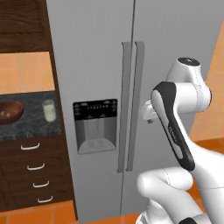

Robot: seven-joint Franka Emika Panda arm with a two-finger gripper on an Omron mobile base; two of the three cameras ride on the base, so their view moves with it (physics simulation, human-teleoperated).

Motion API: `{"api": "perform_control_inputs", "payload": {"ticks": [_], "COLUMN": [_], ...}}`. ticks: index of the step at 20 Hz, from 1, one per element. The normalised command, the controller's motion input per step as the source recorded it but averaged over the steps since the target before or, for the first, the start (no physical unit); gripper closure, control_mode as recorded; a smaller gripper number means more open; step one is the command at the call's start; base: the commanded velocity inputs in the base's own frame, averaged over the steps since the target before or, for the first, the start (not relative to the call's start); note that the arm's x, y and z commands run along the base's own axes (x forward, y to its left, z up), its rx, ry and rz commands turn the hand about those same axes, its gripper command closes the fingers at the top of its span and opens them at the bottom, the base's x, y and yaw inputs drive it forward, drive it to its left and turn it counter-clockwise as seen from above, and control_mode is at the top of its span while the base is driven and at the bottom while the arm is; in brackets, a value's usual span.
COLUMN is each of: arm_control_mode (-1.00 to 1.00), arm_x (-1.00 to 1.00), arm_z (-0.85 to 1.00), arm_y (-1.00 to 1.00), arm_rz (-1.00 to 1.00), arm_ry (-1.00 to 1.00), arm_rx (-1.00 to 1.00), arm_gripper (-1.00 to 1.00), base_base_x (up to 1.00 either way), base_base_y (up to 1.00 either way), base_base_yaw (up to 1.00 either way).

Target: Grab a lemon wedge from the fridge and one ice cube from the ice bowl, and put them in the glass of lemonade.

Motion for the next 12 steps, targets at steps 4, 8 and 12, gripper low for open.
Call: {"api": "perform_control_inputs", "payload": {"ticks": [4, 8, 12], "arm_control_mode": [1.0, 1.0, 1.0], "arm_x": [0.0, 0.0, 0.0], "arm_z": [0.0, 0.0, 0.0], "arm_y": [0.0, 0.0, 0.0], "arm_rz": [0.0, 0.0, 0.0], "arm_ry": [0.0, 0.0, 0.0], "arm_rx": [0.0, 0.0, 0.0], "arm_gripper": [-1.0, -1.0, -1.0], "base_base_x": [-0.99, -0.77, -0.67], "base_base_y": [0.08, 0.18, 0.11], "base_base_yaw": [0.0, 0.0, 0.0]}}
